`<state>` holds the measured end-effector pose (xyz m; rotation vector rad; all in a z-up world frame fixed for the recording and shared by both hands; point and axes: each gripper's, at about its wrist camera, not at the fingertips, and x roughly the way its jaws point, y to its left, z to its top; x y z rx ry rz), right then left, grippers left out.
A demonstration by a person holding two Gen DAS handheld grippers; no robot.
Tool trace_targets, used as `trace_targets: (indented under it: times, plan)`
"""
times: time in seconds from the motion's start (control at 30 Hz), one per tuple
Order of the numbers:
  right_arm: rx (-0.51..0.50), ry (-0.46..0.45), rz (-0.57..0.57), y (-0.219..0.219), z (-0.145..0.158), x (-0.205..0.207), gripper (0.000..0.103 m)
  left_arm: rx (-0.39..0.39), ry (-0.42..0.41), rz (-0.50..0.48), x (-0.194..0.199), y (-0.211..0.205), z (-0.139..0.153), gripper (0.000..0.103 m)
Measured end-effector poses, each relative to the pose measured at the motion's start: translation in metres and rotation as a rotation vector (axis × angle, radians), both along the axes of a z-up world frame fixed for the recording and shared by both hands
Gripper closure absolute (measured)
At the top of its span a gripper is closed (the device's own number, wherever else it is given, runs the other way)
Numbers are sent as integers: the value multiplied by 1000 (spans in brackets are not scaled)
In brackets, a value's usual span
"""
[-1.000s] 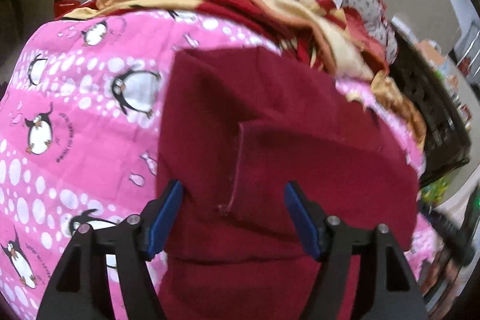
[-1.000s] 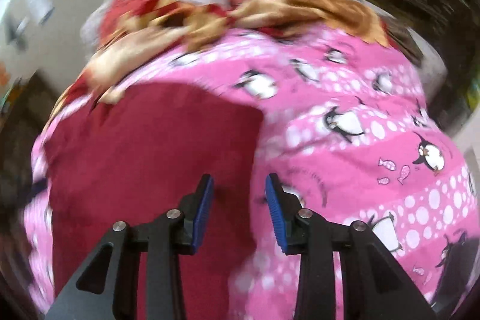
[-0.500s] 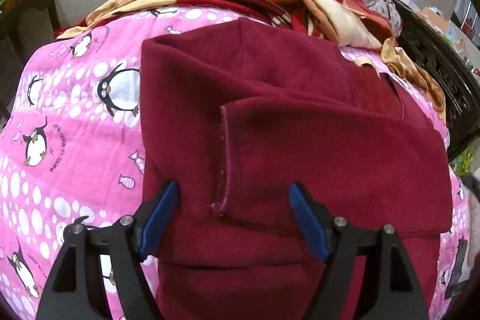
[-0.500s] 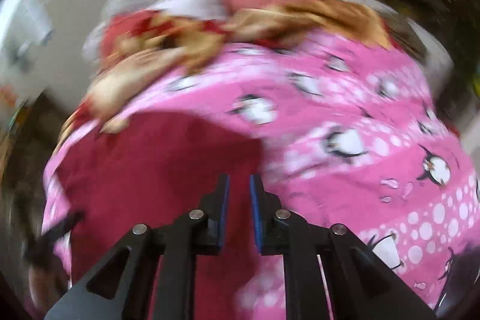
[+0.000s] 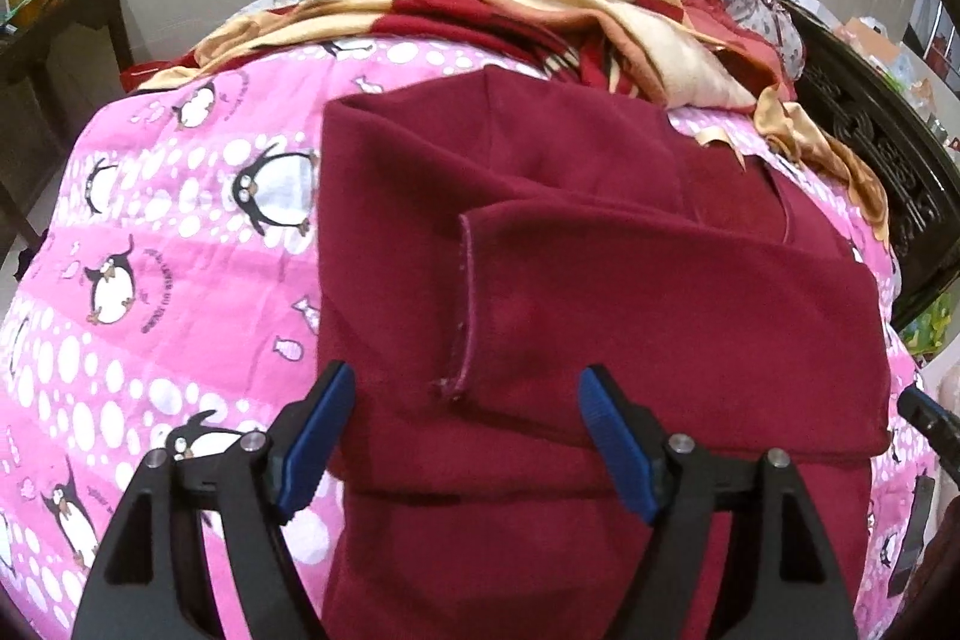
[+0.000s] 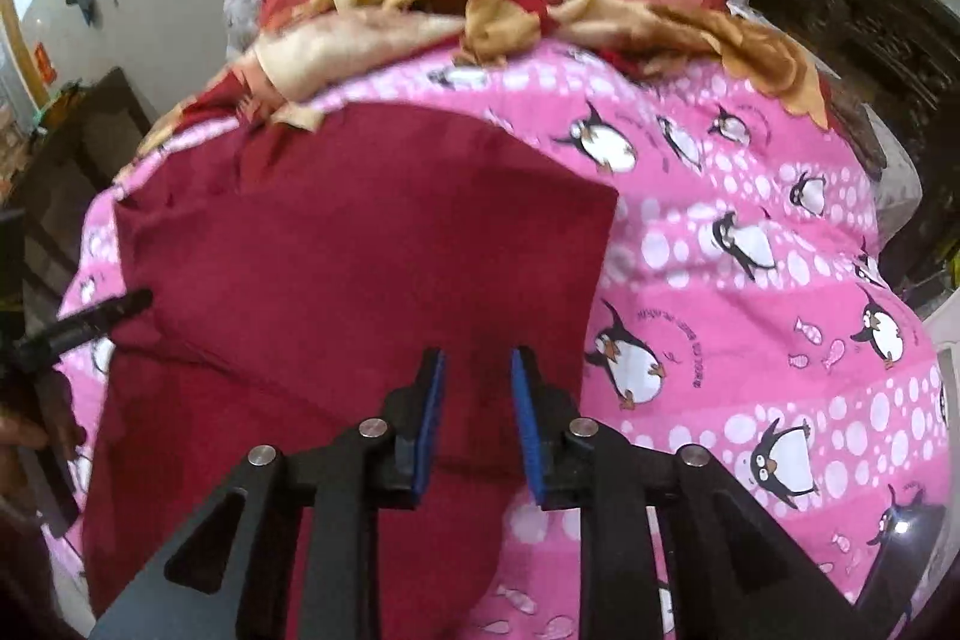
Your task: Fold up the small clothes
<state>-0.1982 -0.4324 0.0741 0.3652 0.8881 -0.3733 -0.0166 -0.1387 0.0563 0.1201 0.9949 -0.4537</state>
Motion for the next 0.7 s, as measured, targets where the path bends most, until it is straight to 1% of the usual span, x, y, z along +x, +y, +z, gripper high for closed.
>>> trace_targets:
  times: [0.17,0.33,0.47,0.63,0.7]
  plan:
    - [-8,7,-10,5,-1,13,75,-1,-14,9,-1,5,5,22]
    - [-11,24,-49,-7,-11,31,75,5,-11,12,-1,4,3,22]
    - [-23,51,-54,-16,-18,47,73,10,-5,9,0,0,-2,22]
    - [-39,83,-67,-22,-29,61,62,31,-3,8,4,-6,-9,22]
    - [-54,87,-68,-25,-32,63,51,43,-3,6,5,-9,-13,22]
